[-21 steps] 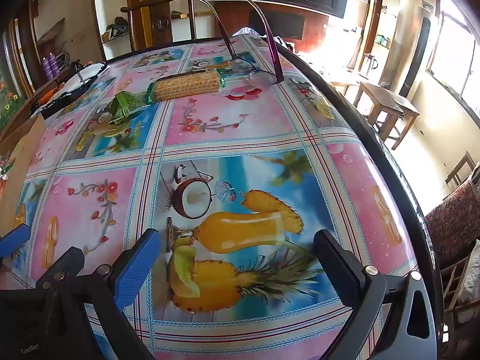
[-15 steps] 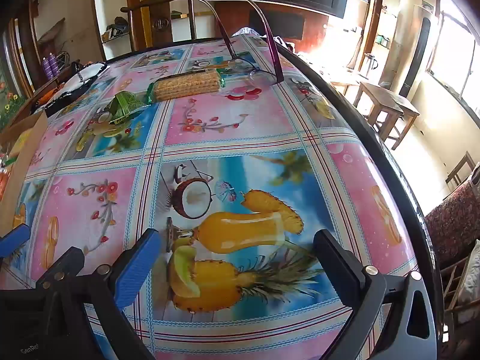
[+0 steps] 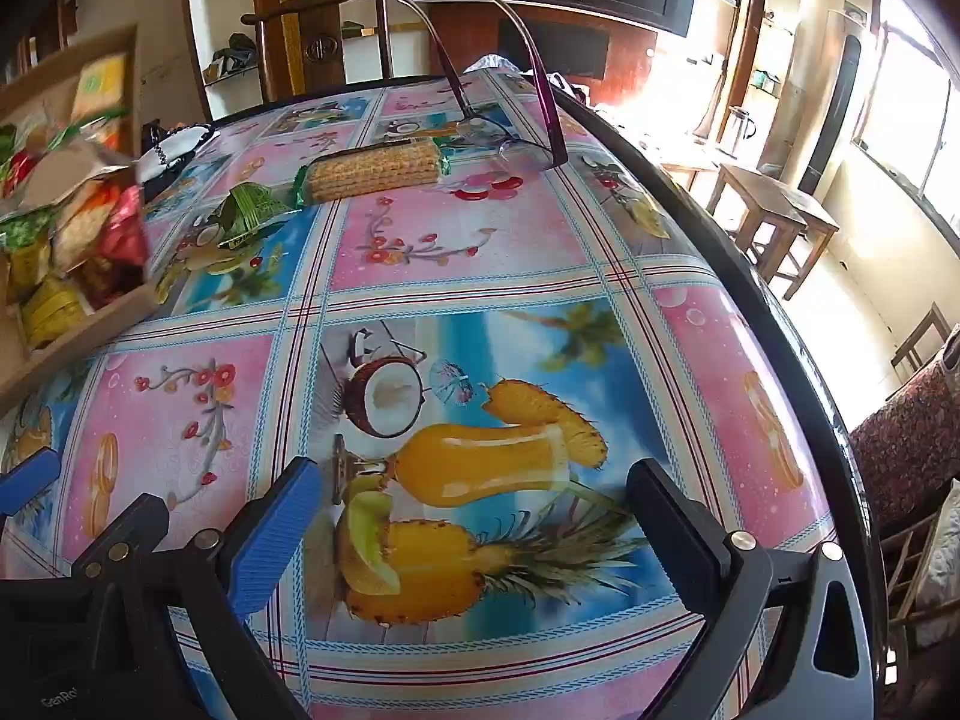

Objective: Organize snacks
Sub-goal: 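Tip the cardboard box of snacks onto the table by hand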

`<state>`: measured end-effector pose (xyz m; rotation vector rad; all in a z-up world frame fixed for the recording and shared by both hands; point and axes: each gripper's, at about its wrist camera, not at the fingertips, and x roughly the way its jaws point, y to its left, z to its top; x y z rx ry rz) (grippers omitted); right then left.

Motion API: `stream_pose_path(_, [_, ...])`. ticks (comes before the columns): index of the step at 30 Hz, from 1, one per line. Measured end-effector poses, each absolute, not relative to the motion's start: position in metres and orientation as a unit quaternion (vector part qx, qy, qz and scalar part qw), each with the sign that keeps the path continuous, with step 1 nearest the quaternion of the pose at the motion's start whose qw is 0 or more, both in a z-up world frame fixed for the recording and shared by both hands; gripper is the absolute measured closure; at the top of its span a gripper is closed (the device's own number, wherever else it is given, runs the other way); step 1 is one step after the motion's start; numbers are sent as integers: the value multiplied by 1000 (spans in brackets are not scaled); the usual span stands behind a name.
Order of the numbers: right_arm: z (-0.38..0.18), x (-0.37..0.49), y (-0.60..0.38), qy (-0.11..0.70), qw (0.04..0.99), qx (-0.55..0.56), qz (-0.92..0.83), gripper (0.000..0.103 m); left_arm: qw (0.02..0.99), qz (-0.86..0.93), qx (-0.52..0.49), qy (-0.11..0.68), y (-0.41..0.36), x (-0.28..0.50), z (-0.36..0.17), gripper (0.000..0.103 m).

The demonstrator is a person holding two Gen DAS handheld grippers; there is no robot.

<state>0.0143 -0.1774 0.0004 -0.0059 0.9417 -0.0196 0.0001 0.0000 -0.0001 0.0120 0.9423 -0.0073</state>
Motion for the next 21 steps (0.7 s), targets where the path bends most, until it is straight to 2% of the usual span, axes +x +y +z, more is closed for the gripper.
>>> stream_pose_path(21, [0, 14, -177, 454, 891, -3, -9, 1, 891, -4, 6, 454, -1, 0, -1, 0])
